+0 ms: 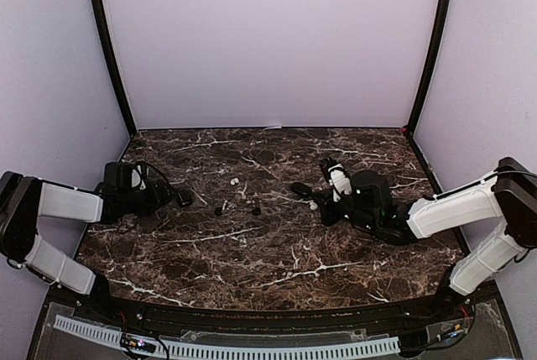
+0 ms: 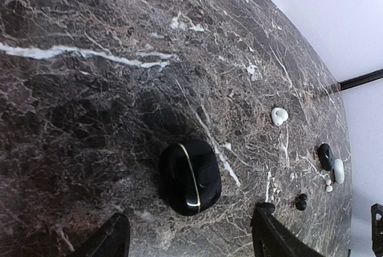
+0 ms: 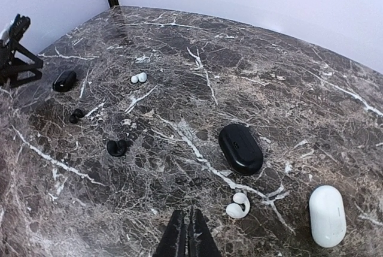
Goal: Insert the wireless bluetooth earbuds into the charging case
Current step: Place the charging case with the earbuds at the center of the board, then pick up the charging case from the center of the board.
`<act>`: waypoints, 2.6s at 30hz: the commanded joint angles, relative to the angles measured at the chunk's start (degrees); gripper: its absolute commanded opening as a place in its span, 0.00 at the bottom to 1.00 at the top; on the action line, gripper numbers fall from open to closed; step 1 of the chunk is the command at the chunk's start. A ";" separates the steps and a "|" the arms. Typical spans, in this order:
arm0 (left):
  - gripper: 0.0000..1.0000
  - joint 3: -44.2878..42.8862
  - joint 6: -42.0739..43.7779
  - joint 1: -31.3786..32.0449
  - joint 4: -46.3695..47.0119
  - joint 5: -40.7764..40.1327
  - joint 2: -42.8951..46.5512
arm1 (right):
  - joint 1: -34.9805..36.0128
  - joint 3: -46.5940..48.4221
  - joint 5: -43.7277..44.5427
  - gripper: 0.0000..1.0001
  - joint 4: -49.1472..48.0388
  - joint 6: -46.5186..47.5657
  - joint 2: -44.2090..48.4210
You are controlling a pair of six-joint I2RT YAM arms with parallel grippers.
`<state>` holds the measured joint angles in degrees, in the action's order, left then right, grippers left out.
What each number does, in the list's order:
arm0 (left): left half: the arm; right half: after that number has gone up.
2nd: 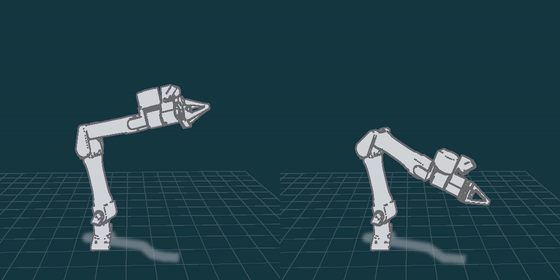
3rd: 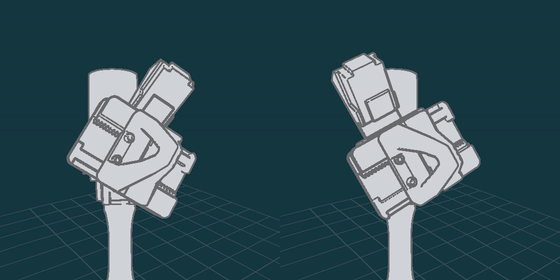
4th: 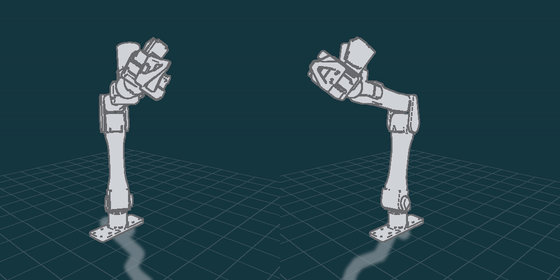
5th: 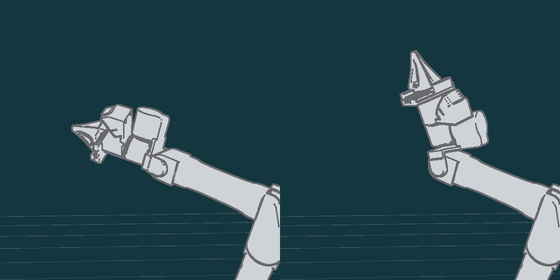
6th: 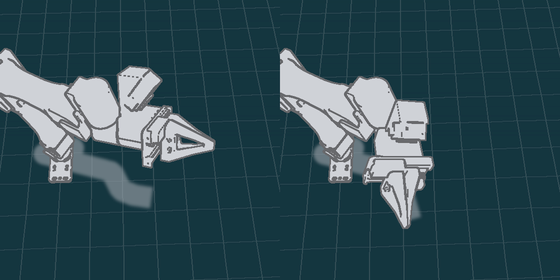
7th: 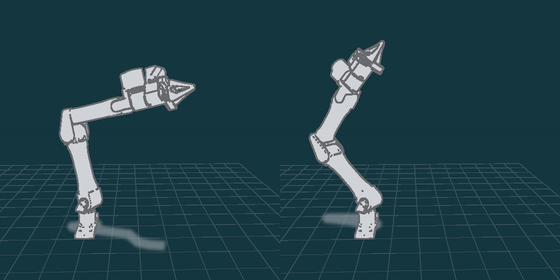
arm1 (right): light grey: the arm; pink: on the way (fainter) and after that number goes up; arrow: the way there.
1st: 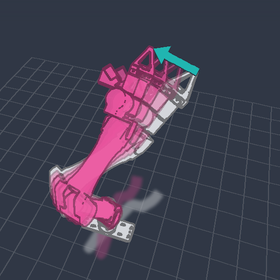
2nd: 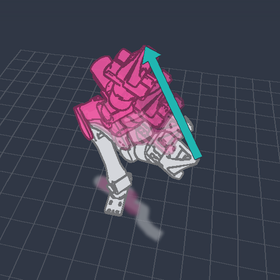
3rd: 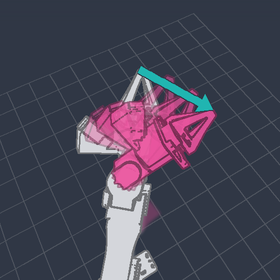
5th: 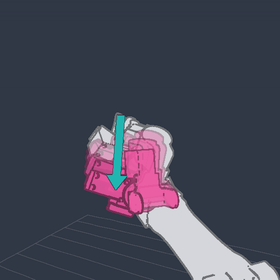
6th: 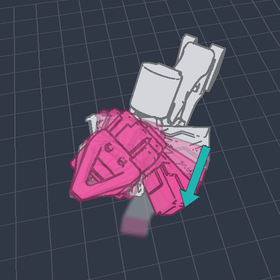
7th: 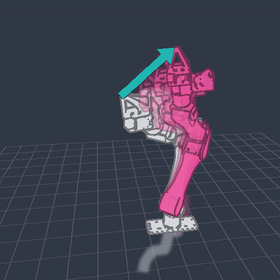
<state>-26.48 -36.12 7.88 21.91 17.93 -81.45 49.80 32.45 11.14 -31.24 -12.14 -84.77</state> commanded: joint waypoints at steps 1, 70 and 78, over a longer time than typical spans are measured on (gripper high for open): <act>0.82 1.68 3.19 -0.24 -5.49 -6.09 7.17 | -0.43 1.34 -0.13 0.09 -0.28 2.59 0.18; 0.94 14.57 13.97 14.41 18.56 -7.75 20.12 | -12.25 54.21 -13.66 0.62 52.29 11.08 -37.58; 0.92 14.61 14.38 14.42 18.61 -7.47 20.26 | -12.27 52.80 -14.62 0.43 51.52 11.09 -35.82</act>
<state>-13.43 -22.72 22.13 38.83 9.76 -61.87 37.82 85.19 -2.90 20.86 -0.95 -122.04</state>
